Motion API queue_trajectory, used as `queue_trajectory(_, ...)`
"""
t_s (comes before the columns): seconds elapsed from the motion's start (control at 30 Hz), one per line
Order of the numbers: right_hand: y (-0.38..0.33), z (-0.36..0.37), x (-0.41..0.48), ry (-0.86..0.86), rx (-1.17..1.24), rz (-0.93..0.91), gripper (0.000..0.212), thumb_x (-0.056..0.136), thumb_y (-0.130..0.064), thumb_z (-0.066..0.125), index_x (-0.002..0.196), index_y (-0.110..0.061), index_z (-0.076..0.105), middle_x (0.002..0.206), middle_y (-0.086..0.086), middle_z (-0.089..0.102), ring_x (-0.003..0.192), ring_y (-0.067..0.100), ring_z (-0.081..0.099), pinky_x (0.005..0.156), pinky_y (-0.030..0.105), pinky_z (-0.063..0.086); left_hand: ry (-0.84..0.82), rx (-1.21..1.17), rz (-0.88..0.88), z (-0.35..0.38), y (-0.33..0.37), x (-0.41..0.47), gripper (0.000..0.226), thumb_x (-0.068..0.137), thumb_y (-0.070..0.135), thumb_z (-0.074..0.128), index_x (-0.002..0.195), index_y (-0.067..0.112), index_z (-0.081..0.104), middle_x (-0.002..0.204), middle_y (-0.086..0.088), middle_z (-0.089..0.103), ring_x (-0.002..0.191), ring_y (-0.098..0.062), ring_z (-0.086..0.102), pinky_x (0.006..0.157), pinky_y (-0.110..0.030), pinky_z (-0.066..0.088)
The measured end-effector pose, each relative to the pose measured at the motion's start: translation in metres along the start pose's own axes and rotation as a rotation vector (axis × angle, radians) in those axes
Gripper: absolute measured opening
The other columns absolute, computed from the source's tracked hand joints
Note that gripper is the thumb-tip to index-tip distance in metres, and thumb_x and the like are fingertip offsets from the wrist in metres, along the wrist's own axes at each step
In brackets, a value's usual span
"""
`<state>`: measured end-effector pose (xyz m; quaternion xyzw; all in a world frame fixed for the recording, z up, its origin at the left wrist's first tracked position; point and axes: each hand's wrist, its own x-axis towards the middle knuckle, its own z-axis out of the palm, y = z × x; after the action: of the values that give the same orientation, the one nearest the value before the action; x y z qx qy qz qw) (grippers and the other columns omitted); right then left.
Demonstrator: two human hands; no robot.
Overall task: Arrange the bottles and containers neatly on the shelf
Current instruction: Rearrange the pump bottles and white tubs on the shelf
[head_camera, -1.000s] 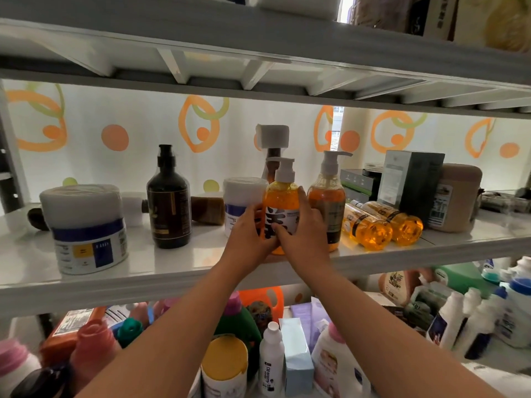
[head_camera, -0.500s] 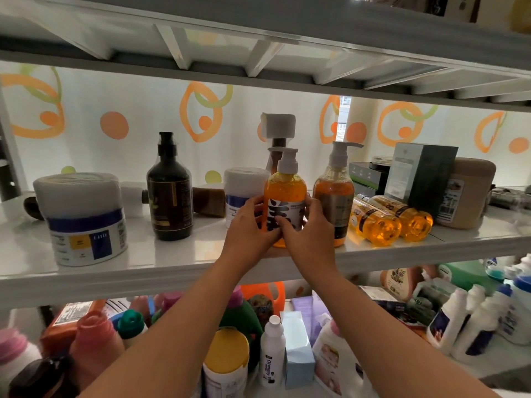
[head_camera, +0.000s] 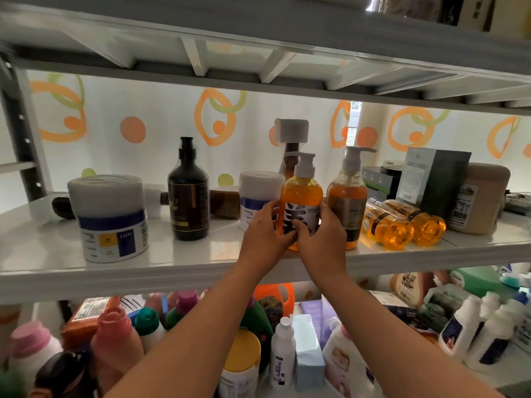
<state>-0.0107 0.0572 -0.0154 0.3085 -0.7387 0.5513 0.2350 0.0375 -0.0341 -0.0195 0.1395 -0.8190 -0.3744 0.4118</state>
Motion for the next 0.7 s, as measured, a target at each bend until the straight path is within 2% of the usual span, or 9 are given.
queue_trajectory(0.07, -0.001, 0.001, -0.001, 0.001, -0.021, 0.008, 0.054, 0.087, -0.018, 0.063, 0.136, -0.009, 0.042, 0.125, 0.008, 0.057, 0.118, 0.021, 0.053, 0.093, 0.02, 0.038, -0.006, -0.01, -0.004, -0.001, 0.001, 0.0, 0.061, 0.075, 0.029, 0.074, 0.129, 0.023, 0.046, 0.125, -0.002, 0.059, 0.111, -0.018, 0.058, 0.093, -0.031, 0.048)
queue_trajectory(0.17, -0.004, -0.001, -0.002, -0.004, -0.056, 0.022, 0.059, 0.087, -0.021, 0.063, 0.14, -0.009, 0.038, 0.125, 0.009, 0.055, 0.118, 0.021, 0.051, 0.096, 0.025, 0.041, -0.029, -0.051, 0.0, -0.003, 0.002, -0.002, 0.058, 0.078, 0.025, 0.072, 0.13, 0.021, 0.047, 0.125, -0.003, 0.06, 0.112, -0.019, 0.058, 0.091, -0.027, 0.046)
queue_trajectory(0.3, -0.009, -0.003, -0.004, 0.013, -0.046, 0.051, 0.057, 0.085, -0.02, 0.065, 0.136, -0.01, 0.041, 0.124, 0.012, 0.05, 0.115, 0.023, 0.051, 0.089, 0.022, 0.04, -0.063, -0.077, -0.023, -0.009, 0.003, -0.006, 0.056, 0.083, 0.023, 0.068, 0.134, 0.022, 0.045, 0.128, -0.002, 0.059, 0.114, -0.016, 0.056, 0.091, -0.024, 0.043)
queue_trajectory(0.43, -0.021, -0.003, -0.012, 0.072, -0.042, 0.03, 0.055, 0.082, -0.02, 0.068, 0.13, -0.012, 0.041, 0.122, 0.012, 0.045, 0.112, 0.022, 0.048, 0.085, 0.021, 0.041, -0.037, -0.088, -0.036, -0.022, 0.005, -0.009, 0.045, 0.086, 0.027, 0.065, 0.128, 0.021, 0.053, 0.12, 0.001, 0.065, 0.099, -0.006, 0.059, 0.082, -0.015, 0.046)
queue_trajectory(0.5, -0.032, -0.001, -0.019, 0.052, 0.012, -0.035, 0.041, 0.083, -0.019, 0.067, 0.118, -0.011, 0.047, 0.111, 0.01, 0.052, 0.099, 0.019, 0.056, 0.077, 0.02, 0.048, 0.003, -0.044, -0.023, -0.032, 0.005, -0.01, 0.04, 0.085, 0.031, 0.065, 0.123, 0.02, 0.056, 0.114, 0.001, 0.067, 0.094, -0.005, 0.06, 0.078, -0.013, 0.047)
queue_trajectory(0.57, -0.044, 0.006, -0.027, -0.014, 0.063, -0.085, 0.022, 0.085, -0.019, 0.066, 0.102, -0.016, 0.051, 0.093, 0.002, 0.058, 0.081, 0.012, 0.059, 0.07, 0.017, 0.05, 0.058, 0.003, -0.017, -0.046, 0.004, -0.013, 0.035, 0.087, 0.032, 0.063, 0.119, 0.02, 0.058, 0.11, 0.002, 0.068, 0.092, -0.008, 0.063, 0.08, -0.02, 0.052)
queue_trajectory(0.63, -0.056, 0.016, -0.036, -0.093, 0.115, -0.085, 0.018, 0.085, -0.019, 0.065, 0.095, -0.022, 0.05, 0.086, -0.004, 0.058, 0.073, 0.005, 0.057, 0.067, 0.009, 0.046, 0.162, 0.063, 0.008, -0.064, 0.001, -0.019, 0.027, 0.089, 0.032, 0.06, 0.114, 0.021, 0.059, 0.102, 0.006, 0.068, 0.087, -0.006, 0.064, 0.076, -0.019, 0.053)
queue_trajectory(0.7, -0.068, 0.03, -0.046, -0.201, 0.183, -0.058, 0.019, 0.085, -0.018, 0.065, 0.096, -0.023, 0.049, 0.087, -0.005, 0.059, 0.072, 0.001, 0.056, 0.065, 0.005, 0.045, 0.302, 0.122, 0.033, -0.087, -0.004, -0.029, 0.021, 0.09, 0.031, 0.058, 0.109, 0.023, 0.06, 0.095, 0.011, 0.064, 0.079, 0.0, 0.06, 0.069, -0.011, 0.048)
